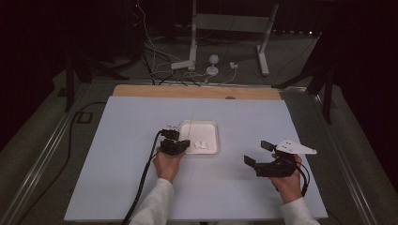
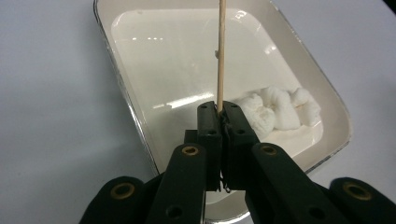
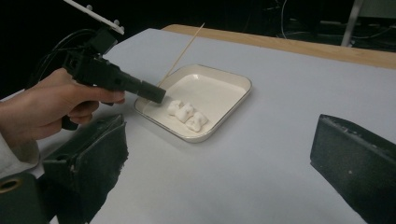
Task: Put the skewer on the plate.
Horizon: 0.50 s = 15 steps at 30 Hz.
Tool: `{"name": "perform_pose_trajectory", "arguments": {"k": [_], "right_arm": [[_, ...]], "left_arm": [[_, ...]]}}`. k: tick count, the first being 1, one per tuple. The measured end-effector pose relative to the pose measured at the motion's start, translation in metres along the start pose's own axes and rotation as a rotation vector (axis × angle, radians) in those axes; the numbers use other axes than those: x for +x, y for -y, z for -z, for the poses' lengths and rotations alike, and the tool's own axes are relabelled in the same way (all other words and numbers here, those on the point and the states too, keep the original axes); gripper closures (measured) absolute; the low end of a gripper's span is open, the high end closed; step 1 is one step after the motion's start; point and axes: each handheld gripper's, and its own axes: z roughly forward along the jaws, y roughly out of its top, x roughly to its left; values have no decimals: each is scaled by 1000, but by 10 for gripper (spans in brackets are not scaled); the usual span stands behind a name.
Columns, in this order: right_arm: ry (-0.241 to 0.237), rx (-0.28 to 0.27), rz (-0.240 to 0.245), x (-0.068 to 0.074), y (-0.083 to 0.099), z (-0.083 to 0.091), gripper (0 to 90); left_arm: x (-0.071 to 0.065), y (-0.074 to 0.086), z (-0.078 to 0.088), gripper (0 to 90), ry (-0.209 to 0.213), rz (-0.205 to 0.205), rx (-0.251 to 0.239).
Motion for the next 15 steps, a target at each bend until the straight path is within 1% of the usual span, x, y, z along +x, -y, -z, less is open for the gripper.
{"name": "perform_pose_trajectory", "arguments": {"k": [3,7,13,15], "right_arm": [[6,-5,9,1,0,1,44],[11,-8,21,3,-1,1,45],[8,-10,14,2,0,1,45],[9,-9,13,2,0,1,44]], "left_arm": [[0,1,-2,838,3,15,-3],[1,2,-2,755,16,22,-12],[1,2,2,600,29,-1,-26],[1,1,5,554,45,-10,-42]]}}
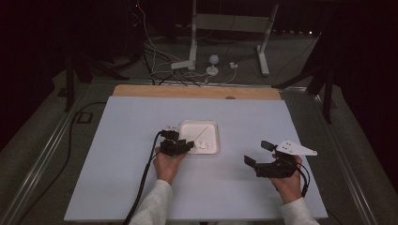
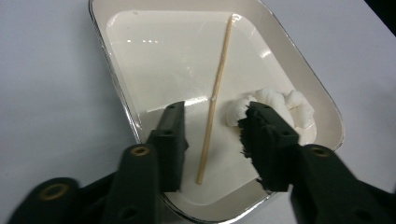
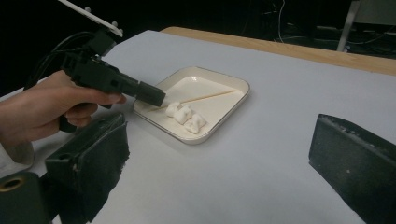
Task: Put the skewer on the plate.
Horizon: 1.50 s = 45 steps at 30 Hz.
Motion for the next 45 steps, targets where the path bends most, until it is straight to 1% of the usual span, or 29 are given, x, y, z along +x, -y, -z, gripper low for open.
{"name": "perform_pose_trajectory", "arguments": {"k": [1,4,6,7,10,12,16,18,19,22,25,28,30,33,36,38,42,45], "right_arm": [[-1,-1,0,0,0,0,44],[-4,1,0,0,0,0,43],[-5,2,0,0,1,0,42],[-6,3,1,0,1,-1,41],[-5,3,0,0,1,0,40],[-6,4,0,1,1,0,39],[-8,7,-3,1,3,1,36],[-8,10,-6,1,5,1,35],[-8,11,-9,1,5,1,35],[-9,15,-10,1,7,2,33],[-11,15,-11,2,9,3,30],[-11,20,-12,1,11,3,27],[-11,21,-16,0,13,4,25],[-9,18,-20,-1,14,7,24],[-7,11,-21,-3,16,9,23],[-7,9,-23,-4,17,11,21],[-5,7,-22,-6,20,14,20],[-1,2,-24,-8,22,15,19]], "left_arm": [[-1,0,2,526,1,-8,-10],[-1,-2,8,475,33,-19,-35],[-1,-3,12,421,57,-20,-44],[-1,-4,15,377,66,-24,-54],[-2,-5,25,324,75,-55,-87],[-2,-6,33,282,85,-63,-115],[1,-9,52,186,83,-81,-173],[3,-9,61,165,93,-85,-197],[3,-9,66,161,92,-92,-206],[4,-7,79,95,89,-136,-228],[6,-3,91,28,107,-170,-252],[8,3,104,12,104,-210,-278],[11,7,112,6,102,-224,-309],[14,13,125,6,81,-259,-345],[17,20,137,6,66,-286,-365],[19,25,143,7,40,-303,-363],[27,33,155,7,19,-305,-381],[32,38,162,7,12,-306,-400]]}}
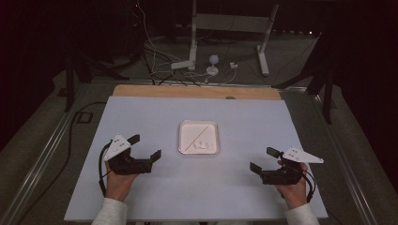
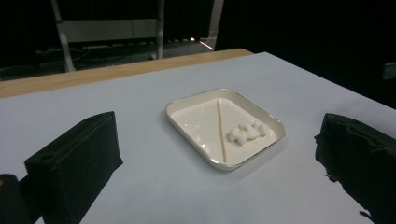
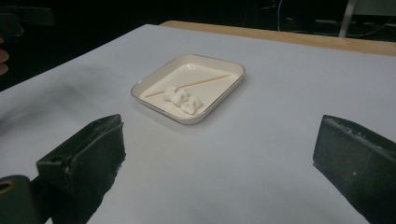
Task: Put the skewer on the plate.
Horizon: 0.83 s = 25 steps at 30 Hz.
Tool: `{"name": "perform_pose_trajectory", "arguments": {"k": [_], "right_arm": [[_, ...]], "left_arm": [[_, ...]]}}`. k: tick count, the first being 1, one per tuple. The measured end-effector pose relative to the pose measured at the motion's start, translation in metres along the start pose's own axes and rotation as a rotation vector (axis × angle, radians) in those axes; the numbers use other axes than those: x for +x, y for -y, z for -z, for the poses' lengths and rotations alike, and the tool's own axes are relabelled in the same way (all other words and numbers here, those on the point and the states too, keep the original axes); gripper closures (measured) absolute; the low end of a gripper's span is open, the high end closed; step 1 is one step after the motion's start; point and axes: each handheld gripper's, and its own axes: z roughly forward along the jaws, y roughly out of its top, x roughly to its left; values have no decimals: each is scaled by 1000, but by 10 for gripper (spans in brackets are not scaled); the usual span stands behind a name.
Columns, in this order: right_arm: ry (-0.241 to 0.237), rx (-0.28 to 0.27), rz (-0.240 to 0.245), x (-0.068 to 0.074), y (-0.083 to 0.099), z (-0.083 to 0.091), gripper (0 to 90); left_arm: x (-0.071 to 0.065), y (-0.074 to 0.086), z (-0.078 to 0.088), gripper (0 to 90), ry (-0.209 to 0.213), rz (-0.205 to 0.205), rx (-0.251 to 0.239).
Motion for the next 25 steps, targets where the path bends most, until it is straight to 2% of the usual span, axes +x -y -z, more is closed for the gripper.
{"name": "perform_pose_trajectory", "arguments": {"k": [3,14,19,25], "right_arm": [[4,-2,5,-1,2,1,13],[30,-32,22,-6,6,5,13],[48,-25,37,-8,9,4,0],[54,-25,30,-9,11,3,0]], "left_arm": [[3,1,7,7,-6,-5,-16],[12,7,22,7,-37,16,-65],[14,7,24,7,-49,8,-63],[16,9,24,7,-58,10,-51]]}}
